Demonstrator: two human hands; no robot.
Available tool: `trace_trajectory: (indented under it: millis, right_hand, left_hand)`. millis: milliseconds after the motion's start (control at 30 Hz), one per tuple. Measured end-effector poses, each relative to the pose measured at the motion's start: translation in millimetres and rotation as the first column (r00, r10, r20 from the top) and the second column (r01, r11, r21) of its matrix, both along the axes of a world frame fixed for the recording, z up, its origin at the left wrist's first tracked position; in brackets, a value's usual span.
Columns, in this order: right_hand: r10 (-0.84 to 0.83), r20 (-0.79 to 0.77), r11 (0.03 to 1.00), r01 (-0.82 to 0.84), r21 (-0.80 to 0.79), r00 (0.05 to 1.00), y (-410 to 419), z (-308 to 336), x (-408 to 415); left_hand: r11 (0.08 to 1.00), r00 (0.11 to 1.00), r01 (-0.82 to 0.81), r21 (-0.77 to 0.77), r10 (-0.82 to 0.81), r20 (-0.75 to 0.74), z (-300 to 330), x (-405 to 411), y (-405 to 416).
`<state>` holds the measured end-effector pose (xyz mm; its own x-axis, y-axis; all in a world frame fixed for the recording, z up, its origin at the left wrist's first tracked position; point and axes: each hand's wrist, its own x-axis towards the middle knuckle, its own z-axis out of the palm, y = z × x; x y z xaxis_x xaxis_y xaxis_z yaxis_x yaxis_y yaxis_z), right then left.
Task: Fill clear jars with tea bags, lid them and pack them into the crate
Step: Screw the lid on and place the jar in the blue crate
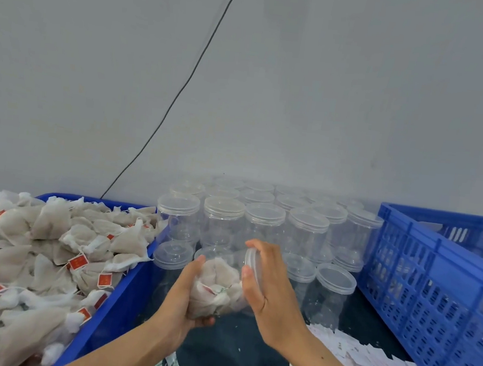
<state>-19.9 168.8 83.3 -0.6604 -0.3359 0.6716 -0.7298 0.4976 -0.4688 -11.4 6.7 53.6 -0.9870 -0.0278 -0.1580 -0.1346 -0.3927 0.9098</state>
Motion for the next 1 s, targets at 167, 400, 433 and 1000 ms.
trace_trajectory:
  millis: [167, 400, 433, 1000]
  right_hand:
    - [0.061, -0.010, 0.998, -0.061, 0.019, 0.998, 5, 6, 4]
    - [0.062, -0.060, 0.993, -0.055, 0.105, 0.996, 3, -4, 0]
    - [0.053, -0.047, 0.993, -0.047, 0.112, 0.998, 2, -5, -1]
    - [0.446, 0.589, 0.790, 0.014, -0.613, 0.674, 20, 18, 18]
  left_hand:
    - [0.986, 0.984, 0.112, 0.125, -0.127, 0.124, 7, 3, -5]
    - [0.985, 0.958, 0.139, 0.101, -0.159, 0.236, 8, -6, -15]
    - [0.988, 0.960, 0.125, 0.092, -0.144, 0.240, 7, -6, -14]
    - [0.778, 0.857, 0.411, 0.475, -0.508, 0.090, 7, -2, 6]
